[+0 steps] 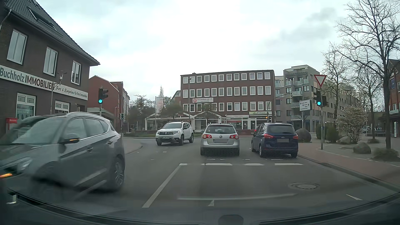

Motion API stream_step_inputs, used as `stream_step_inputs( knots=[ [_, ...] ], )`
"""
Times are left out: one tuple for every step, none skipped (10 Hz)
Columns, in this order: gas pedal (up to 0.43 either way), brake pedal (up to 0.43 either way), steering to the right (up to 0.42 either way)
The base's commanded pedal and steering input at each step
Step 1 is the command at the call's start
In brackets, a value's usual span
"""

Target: Follow the waypoints while adhering to traffic rules and regulations

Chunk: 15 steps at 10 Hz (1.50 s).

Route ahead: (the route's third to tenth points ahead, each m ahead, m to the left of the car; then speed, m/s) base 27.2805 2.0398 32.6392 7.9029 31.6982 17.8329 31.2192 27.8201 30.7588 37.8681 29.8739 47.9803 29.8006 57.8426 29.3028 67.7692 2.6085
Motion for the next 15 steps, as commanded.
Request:
stream_step_inputs(
  knots=[
    [0.189, 0.006, 0.004],
    [0.189, 0.006, 0.004],
    [0.189, 0.006, 0.004],
    [0.189, 0.006, 0.004],
    [0.189, 0.006, 0.004],
    [0.189, 0.006, 0.004],
    [0.189, 0.006, 0.003],
    [0.209, 0.006, 0.003],
    [0.220, 0.006, 0.003],
    [0.220, 0.006, 0.004],
    [0.220, 0.006, 0.004],
    [0.209, 0.006, 0.003],
    [0.209, 0.006, 0.003],
    [0.209, 0.006, 0.001],
    [0.209, 0.006, -0.005]
  ],
)
